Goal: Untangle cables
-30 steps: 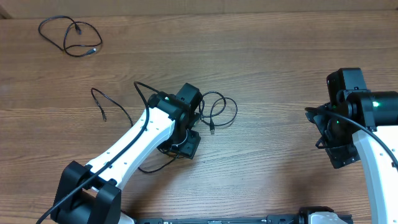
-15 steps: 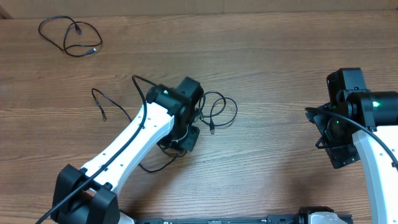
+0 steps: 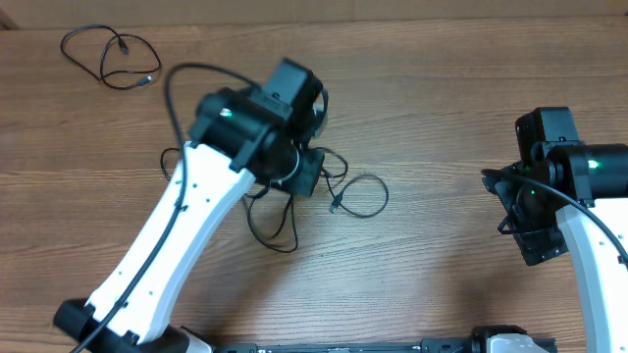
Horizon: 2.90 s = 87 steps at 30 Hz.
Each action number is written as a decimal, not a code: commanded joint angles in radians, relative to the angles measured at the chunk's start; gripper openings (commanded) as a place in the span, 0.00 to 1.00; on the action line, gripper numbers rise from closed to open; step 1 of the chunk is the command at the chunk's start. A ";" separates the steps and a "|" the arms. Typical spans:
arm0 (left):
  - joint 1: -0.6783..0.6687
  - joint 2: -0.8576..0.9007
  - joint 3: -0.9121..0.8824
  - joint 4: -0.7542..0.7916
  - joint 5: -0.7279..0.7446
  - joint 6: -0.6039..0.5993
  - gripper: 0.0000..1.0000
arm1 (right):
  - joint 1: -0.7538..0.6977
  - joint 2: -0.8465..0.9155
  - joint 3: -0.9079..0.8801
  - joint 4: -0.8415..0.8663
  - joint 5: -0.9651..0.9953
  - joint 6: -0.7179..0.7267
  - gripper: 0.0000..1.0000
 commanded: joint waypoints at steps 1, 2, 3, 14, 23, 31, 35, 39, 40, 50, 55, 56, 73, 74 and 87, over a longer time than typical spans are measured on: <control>-0.006 -0.025 0.155 0.011 0.042 -0.064 0.04 | -0.003 -0.016 0.024 0.000 0.002 0.006 1.00; -0.006 -0.031 0.201 0.023 0.060 -0.062 0.04 | -0.003 -0.016 0.024 0.000 0.002 0.006 1.00; -0.006 -0.035 0.234 0.028 0.062 -0.063 0.04 | -0.003 -0.016 0.024 0.000 0.002 0.006 1.00; -0.006 -0.148 0.559 0.219 0.052 -0.064 0.04 | -0.003 -0.016 0.024 0.000 0.002 0.006 1.00; -0.006 -0.250 0.560 0.280 -0.090 -0.065 0.04 | -0.004 -0.016 0.024 0.000 0.002 0.006 1.00; -0.006 -0.295 0.560 0.501 -0.224 -0.276 0.04 | -0.003 -0.016 0.024 0.000 0.002 0.006 1.00; -0.006 -0.299 0.560 0.553 -0.218 -0.309 0.04 | -0.003 -0.016 0.024 -0.001 0.002 0.006 1.00; -0.006 -0.285 0.559 0.491 -0.230 -0.095 0.04 | -0.003 -0.016 0.024 0.000 0.002 0.006 1.00; -0.006 -0.277 0.559 0.463 -0.247 -0.042 0.04 | -0.004 -0.016 0.024 0.000 0.002 0.006 1.00; -0.008 -0.148 0.559 0.256 -0.367 0.211 0.04 | -0.003 -0.016 0.024 0.000 0.002 0.006 1.00; -0.008 -0.140 0.559 0.281 -0.360 0.092 0.04 | -0.003 -0.016 0.024 0.000 0.002 0.006 1.00; -0.008 -0.146 0.559 0.294 -0.360 0.054 0.04 | -0.003 -0.016 0.024 0.000 0.002 0.006 1.00; -0.008 -0.309 0.559 0.538 -0.266 -0.497 0.04 | -0.004 -0.016 0.024 0.000 0.002 0.006 1.00; -0.008 -0.303 0.559 0.531 -0.266 -0.430 0.04 | -0.003 -0.016 0.024 0.000 0.002 0.006 1.00; -0.015 -0.097 0.559 0.251 -0.822 0.077 0.04 | -0.003 -0.016 0.024 0.000 0.002 0.006 1.00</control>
